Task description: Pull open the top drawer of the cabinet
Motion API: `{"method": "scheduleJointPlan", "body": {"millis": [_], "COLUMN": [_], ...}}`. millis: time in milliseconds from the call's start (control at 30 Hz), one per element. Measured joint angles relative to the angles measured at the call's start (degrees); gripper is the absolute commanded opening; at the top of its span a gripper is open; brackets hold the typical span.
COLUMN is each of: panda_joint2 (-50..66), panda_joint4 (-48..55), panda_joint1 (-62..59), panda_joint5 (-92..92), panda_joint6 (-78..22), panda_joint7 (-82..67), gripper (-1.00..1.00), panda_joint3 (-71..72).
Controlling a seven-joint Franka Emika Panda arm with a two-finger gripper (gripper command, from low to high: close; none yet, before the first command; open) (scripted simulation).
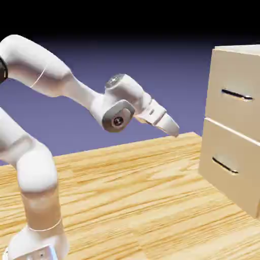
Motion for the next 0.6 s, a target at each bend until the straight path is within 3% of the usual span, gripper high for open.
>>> {"method": "scheduleJointPlan", "body": {"millis": [600], "panda_joint2": [36.3], "panda_joint4": [13.3], "panda_joint1": [20.0], "panda_joint5": [44.9], "panda_joint6": [-10.9], "panda_joint7": [-42.6], "gripper": [0.00], "panda_joint3": [-30.3]}}
